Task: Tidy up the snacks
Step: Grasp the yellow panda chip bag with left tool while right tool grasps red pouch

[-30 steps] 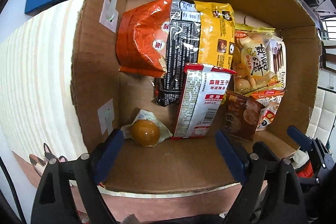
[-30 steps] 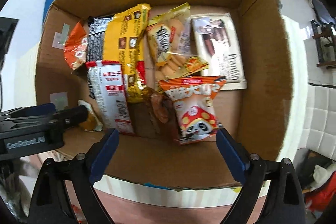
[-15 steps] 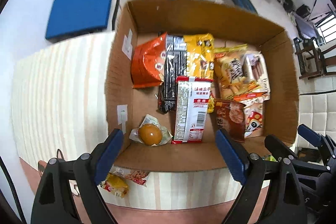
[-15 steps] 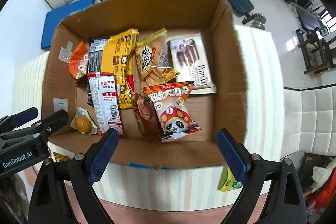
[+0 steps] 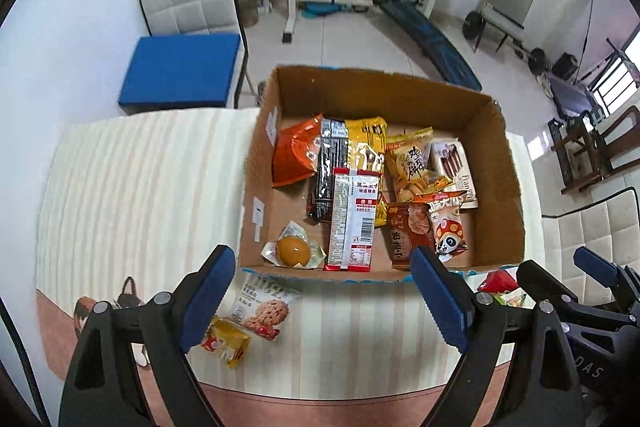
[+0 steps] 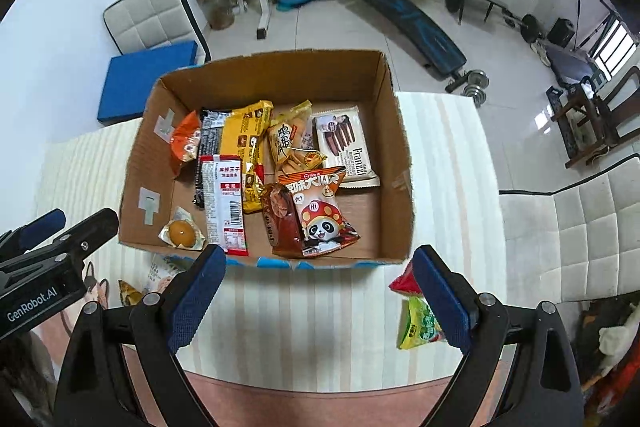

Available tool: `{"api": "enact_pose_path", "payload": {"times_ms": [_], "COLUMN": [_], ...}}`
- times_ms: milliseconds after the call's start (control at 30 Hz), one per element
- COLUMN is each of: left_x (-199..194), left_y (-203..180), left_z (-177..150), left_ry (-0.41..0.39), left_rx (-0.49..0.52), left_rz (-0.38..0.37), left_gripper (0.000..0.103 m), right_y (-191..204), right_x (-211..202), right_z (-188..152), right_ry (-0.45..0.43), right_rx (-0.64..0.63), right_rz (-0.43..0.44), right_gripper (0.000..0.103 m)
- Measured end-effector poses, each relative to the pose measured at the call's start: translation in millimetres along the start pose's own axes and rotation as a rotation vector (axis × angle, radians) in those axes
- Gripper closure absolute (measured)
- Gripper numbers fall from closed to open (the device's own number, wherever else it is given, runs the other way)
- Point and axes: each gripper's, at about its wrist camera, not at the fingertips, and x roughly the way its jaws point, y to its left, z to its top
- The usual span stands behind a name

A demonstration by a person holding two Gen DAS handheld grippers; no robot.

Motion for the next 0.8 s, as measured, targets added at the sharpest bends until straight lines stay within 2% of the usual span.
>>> {"api": "enact_pose_path", "payload": {"times_ms": [300, 467, 567, 667, 800], "left_x": [-35, -42, -35, -16, 25], "left_y": [-5, -8, -2, 7, 7], "left_z": [-27, -38, -44, -53, -68], "left_ry": [-0.08, -0.096, -0.093, -0.06, -0.005], "left_rx": [0.006, 0.001, -0.037, -0.106, -0.169], "left_rz": [-0.001, -0.005, -0.013, -0.024, 0.041], "left_gripper": [0.013, 0.013, 0.013, 0.013, 0.013], "right_y": [-5, -10, -24, -49, -86], "right_x": [-43, -49, -41, -20, 28], "right_z": [-30, -43, -50, -56, -61], "right_ry": [-0.055, -0.052, -0.034, 0.0, 0.097], "right_rx": [0.017, 0.052, 0.112, 0.18, 0.207], "right_rz": [0.033, 0.082, 0.129, 0.1, 0.052], "right_gripper": [0.006, 0.006, 0.006, 0.006, 0.006]}}
